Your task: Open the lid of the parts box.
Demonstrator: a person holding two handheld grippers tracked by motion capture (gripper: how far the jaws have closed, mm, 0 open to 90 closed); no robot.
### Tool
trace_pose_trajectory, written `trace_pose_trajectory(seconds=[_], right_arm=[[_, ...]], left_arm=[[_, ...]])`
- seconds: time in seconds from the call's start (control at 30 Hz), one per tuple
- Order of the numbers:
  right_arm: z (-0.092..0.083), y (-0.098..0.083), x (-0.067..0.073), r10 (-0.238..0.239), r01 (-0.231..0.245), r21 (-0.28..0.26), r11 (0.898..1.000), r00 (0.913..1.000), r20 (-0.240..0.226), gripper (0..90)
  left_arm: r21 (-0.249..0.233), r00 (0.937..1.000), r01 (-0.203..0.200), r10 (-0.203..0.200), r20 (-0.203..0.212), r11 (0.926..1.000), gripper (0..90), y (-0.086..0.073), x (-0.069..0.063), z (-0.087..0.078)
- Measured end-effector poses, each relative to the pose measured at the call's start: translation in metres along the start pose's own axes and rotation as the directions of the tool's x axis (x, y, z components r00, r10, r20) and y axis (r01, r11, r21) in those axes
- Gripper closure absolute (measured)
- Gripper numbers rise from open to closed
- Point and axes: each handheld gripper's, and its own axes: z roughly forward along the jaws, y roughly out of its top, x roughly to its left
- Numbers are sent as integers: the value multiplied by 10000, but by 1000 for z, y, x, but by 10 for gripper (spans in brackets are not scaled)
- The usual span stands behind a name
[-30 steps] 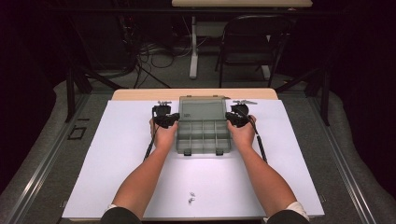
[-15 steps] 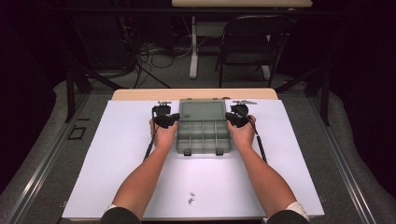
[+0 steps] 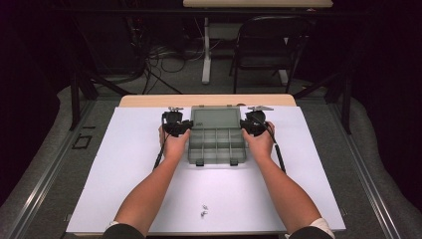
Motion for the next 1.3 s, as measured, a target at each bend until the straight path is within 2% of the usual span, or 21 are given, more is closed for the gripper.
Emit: trace_pose_trajectory(seconds=[0.07,0.17,0.27,0.37,0.4,0.57,0.63,0.73,0.9,0.97,1.03,1.1,1.2,1.27,1.3], right_arm=[[-5,1,3,-206,206,-56,9998,9998,-32,691],[-14,3,7,-780,779,-104,9969,9969,-46,635],[-24,4,12,-1171,1169,-127,9931,9930,-177,614],[-36,0,16,-1414,1396,-563,9886,9895,-296,615],[-40,-1,18,-1463,1437,-643,9875,9885,-379,615],[-62,-9,23,-1887,1810,-931,9791,9786,-823,607],[-71,-13,25,-2087,1981,-1050,9745,9727,-1018,598],[-87,-20,29,-2310,2161,-1197,9690,9645,-1284,559],[-108,-33,33,-2735,2508,-1571,9552,9510,-1441,495],[-115,-40,34,-2946,2674,-1753,9475,9431,-1544,491],[-120,-46,36,-3025,2739,-1645,9476,9348,-1862,494],[-126,-54,37,-3109,2798,-1728,9444,9310,-1913,486],[-133,-64,39,-3393,3027,-1848,9350,9151,-2179,451],[-138,-69,40,-3546,3145,-1952,9290,9074,-2256,416],[-141,-71,41,-3567,3186,-1872,9292,9056,-2296,408]], left_arm=[[24,9998,-171,171,-78,9999,688,1,-2,-6],[27,9996,-286,286,-64,9996,637,2,-4,-15],[-120,9991,-402,404,125,9991,612,1,-5,-25],[32,9970,-717,715,300,9974,593,-1,-6,-34],[-73,9964,-789,791,314,9969,592,-2,-7,-38],[-228,9940,-758,773,776,9969,555,-9,-8,-60],[-400,9911,-817,855,1025,9959,519,-14,-9,-70],[-548,9870,-1198,1249,1009,9913,465,-22,-8,-85],[-903,9822,-1474,1566,1040,9849,408,-39,-4,-103],[-963,9811,-1520,1620,1057,9837,407,-46,-2,-110],[-996,9815,-1400,1514,1173,9851,407,-53,0,-117],[-1049,9798,-1289,1430,1398,9861,408,-61,1,-122],[-1308,9753,-1479,1665,1450,9803,407,-72,3,-131],[-1419,9735,-1657,1848,1345,9759,396,-80,3,-137],[-1549,9732,-1699,1905,1292,9732,393,-84,3,-139]])
